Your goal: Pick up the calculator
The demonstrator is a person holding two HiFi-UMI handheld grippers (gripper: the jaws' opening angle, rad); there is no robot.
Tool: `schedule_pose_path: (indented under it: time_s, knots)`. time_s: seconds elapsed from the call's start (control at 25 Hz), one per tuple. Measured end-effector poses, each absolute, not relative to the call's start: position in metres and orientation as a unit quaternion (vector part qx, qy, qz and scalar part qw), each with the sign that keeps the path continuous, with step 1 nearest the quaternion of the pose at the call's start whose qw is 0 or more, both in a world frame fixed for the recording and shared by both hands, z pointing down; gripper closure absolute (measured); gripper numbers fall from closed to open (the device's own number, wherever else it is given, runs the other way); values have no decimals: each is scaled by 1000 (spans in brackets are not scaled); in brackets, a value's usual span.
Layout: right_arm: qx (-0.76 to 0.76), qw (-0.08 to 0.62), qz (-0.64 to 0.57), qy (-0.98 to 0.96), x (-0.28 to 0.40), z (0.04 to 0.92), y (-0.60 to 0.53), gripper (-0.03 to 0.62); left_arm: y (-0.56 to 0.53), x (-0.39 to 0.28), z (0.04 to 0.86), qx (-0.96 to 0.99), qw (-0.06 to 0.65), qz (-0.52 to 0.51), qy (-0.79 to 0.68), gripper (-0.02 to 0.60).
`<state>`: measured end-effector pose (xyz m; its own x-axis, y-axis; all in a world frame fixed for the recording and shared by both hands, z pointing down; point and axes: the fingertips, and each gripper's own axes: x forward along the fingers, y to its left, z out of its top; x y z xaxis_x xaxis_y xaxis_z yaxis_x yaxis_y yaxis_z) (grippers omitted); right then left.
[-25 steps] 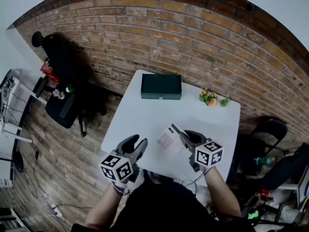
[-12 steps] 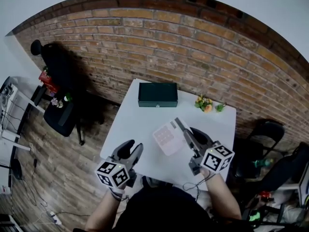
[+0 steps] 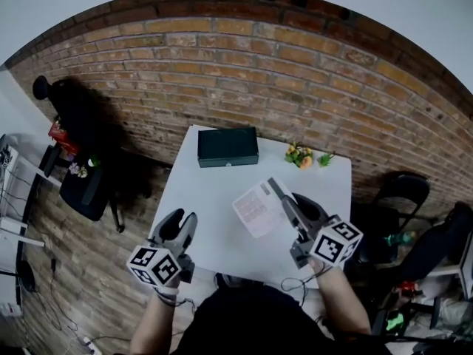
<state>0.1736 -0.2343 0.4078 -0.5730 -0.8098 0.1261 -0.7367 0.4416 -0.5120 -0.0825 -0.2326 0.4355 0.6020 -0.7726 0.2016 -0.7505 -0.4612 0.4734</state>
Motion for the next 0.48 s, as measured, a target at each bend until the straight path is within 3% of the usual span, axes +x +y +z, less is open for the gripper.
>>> schedule_pose_path:
  time_s: [0.48]
  knots:
    - [-467, 77, -270, 838, 195, 413, -231, 542, -235, -60, 442, 858, 274, -6, -435, 416]
